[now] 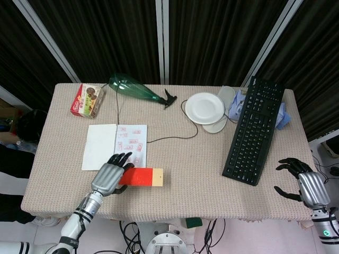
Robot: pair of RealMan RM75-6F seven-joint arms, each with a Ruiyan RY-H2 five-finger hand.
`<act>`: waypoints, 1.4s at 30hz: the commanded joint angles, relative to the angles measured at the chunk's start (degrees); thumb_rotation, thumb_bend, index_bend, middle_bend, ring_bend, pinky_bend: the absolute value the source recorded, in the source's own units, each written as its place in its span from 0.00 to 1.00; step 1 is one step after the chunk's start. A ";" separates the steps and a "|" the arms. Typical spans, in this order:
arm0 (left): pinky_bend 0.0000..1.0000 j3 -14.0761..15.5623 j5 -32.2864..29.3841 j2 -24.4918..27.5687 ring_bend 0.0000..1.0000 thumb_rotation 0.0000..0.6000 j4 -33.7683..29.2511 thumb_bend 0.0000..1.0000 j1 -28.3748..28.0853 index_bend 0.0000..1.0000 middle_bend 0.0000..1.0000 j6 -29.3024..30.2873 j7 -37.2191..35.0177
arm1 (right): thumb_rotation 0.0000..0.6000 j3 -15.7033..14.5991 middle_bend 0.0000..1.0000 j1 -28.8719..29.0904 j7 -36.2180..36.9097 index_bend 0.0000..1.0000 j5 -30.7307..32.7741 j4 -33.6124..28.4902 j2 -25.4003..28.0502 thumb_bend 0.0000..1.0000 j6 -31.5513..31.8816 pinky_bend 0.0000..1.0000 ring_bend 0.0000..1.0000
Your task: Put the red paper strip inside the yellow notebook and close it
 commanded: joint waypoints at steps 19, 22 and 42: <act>0.08 -5.86 5.17 3.62 0.00 0.81 23.25 0.28 -14.18 0.28 0.02 -17.81 -9.20 | 1.00 -0.59 0.25 -1.93 -1.55 0.41 0.50 -0.97 -0.04 0.12 1.65 0.27 0.19; 0.08 -5.43 11.03 3.22 0.00 0.83 26.99 0.27 -15.53 0.29 0.02 -19.62 -14.56 | 1.00 -0.71 0.25 -2.38 -2.10 0.41 0.67 -1.28 -0.19 0.12 1.94 0.27 0.19; 0.07 -2.05 21.20 3.10 0.00 1.00 41.39 0.24 -21.68 0.23 0.02 -27.80 -27.75 | 1.00 -0.43 0.25 -4.25 -5.05 0.41 1.65 -3.89 0.00 0.12 2.79 0.27 0.19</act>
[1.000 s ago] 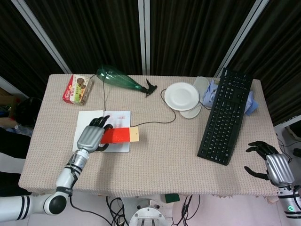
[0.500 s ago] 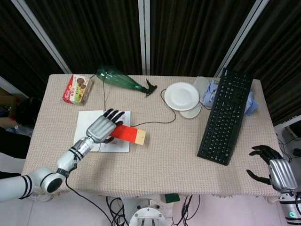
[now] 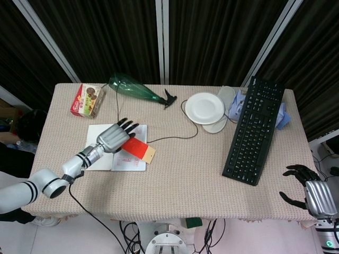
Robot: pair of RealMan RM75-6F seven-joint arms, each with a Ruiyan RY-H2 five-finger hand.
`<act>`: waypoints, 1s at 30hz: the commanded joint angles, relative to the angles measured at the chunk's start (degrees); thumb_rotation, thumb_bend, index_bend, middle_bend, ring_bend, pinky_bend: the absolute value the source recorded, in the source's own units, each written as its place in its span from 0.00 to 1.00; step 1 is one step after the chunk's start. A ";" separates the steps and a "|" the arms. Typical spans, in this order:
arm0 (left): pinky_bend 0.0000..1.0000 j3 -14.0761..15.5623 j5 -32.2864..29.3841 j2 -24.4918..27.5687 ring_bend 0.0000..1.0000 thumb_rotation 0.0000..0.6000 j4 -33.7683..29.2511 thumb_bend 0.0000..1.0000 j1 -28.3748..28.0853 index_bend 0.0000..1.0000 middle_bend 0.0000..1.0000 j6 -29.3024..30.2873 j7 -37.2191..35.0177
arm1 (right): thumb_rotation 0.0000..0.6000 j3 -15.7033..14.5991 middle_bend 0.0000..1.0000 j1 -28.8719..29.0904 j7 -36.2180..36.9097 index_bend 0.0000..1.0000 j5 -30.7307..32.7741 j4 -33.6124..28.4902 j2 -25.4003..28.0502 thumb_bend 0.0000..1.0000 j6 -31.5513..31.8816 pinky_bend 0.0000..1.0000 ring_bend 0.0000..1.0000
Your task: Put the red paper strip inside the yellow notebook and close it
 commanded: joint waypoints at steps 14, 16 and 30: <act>0.07 -4.54 -17.57 4.13 0.00 0.83 -9.94 0.34 2.86 0.15 0.00 0.46 1.50 | 1.00 0.51 0.25 0.53 0.66 0.41 -0.25 0.41 -0.11 0.12 -0.84 0.27 0.19; 0.07 -6.05 -20.59 3.51 0.00 0.39 -12.32 0.52 2.70 0.24 0.00 1.07 0.84 | 1.00 0.53 0.25 0.68 0.88 0.41 -0.29 0.67 -0.29 0.12 -1.11 0.27 0.19; 0.06 -6.73 -41.67 -8.48 0.00 0.00 -10.14 0.75 -4.20 0.30 0.00 5.22 15.83 | 1.00 0.75 0.25 1.11 2.81 0.41 0.22 2.31 -0.64 0.12 -2.14 0.27 0.19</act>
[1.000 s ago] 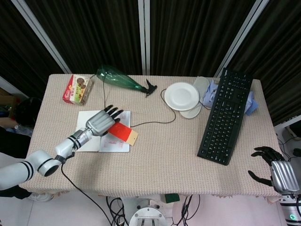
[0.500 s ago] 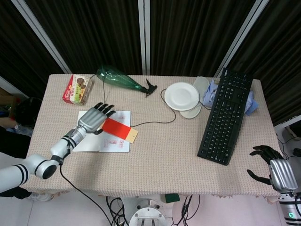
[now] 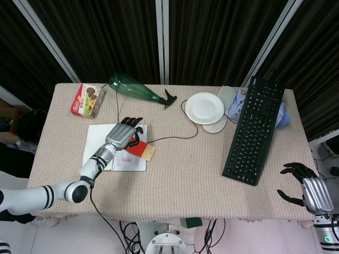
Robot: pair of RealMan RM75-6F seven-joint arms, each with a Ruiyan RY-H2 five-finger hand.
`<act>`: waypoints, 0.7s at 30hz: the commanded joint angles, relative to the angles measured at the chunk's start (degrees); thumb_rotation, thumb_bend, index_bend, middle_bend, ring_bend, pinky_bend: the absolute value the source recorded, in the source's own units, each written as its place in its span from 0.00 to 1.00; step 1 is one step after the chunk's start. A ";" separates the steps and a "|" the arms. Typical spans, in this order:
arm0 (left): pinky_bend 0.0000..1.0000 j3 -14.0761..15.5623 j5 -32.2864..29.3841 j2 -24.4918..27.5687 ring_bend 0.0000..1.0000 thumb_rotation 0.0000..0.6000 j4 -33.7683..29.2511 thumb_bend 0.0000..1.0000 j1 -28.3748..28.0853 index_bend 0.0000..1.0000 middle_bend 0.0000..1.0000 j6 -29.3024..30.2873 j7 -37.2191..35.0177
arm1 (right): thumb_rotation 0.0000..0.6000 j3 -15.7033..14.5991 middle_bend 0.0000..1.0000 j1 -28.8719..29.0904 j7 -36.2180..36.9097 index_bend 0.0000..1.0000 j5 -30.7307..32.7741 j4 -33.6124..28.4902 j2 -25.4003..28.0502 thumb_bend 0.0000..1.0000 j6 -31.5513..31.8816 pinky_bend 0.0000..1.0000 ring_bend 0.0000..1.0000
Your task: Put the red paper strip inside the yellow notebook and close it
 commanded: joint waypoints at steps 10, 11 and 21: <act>0.06 2.60 -12.13 -9.00 0.00 0.00 3.61 0.73 -4.28 0.29 0.00 6.63 12.27 | 1.00 0.16 0.25 0.45 1.27 0.41 0.32 1.39 -0.59 0.12 -0.93 0.27 0.19; 0.06 2.68 -12.51 -9.37 0.00 0.00 3.84 0.73 -4.36 0.29 0.00 6.85 12.66 | 1.00 0.17 0.25 0.47 1.28 0.41 0.30 1.41 -0.59 0.12 -0.94 0.27 0.19; 0.06 3.77 -12.21 -10.57 0.00 0.00 3.12 0.73 -3.82 0.30 0.00 8.50 14.04 | 1.00 0.17 0.25 0.36 1.31 0.41 0.51 1.43 -0.59 0.12 -0.95 0.27 0.19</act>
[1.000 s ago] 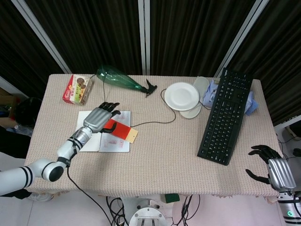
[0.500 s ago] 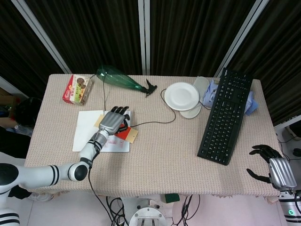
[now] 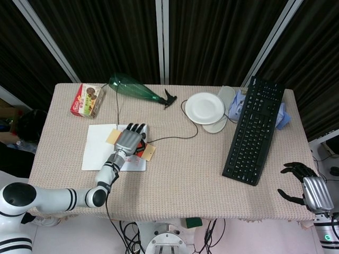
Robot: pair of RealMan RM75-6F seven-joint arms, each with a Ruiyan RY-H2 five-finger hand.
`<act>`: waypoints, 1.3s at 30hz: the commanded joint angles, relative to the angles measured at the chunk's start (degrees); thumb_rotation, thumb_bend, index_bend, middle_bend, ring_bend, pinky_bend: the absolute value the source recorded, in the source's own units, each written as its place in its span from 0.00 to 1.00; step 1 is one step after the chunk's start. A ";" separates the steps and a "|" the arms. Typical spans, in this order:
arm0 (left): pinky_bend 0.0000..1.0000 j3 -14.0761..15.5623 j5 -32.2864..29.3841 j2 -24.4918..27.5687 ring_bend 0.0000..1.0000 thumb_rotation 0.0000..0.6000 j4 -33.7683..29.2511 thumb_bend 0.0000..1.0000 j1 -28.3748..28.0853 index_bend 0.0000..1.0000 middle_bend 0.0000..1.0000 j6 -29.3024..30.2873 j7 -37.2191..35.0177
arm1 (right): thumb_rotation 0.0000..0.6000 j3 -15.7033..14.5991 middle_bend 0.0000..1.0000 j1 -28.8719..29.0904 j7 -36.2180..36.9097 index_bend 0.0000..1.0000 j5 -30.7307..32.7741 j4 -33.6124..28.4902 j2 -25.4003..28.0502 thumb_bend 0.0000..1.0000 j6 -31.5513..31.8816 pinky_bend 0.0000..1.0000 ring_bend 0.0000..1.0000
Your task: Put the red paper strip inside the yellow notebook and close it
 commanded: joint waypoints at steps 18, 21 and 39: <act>0.06 1.55 3.15 -0.86 0.00 0.00 -4.07 0.73 1.13 0.36 0.00 1.41 1.13 | 1.00 -0.02 0.25 0.15 0.54 0.41 -0.06 0.49 -0.16 0.12 -0.28 0.27 0.19; 0.06 2.58 3.05 0.67 0.00 0.00 -6.89 0.73 1.57 0.38 0.00 2.23 2.33 | 1.00 -0.01 0.25 0.20 0.75 0.41 -0.14 0.70 -0.30 0.12 -0.26 0.27 0.19; 0.06 4.04 11.27 7.42 0.00 0.00 -17.60 0.73 6.98 0.32 0.00 5.63 -4.99 | 1.00 -0.10 0.25 0.08 0.64 0.41 -0.87 0.47 -0.26 0.12 0.67 0.27 0.19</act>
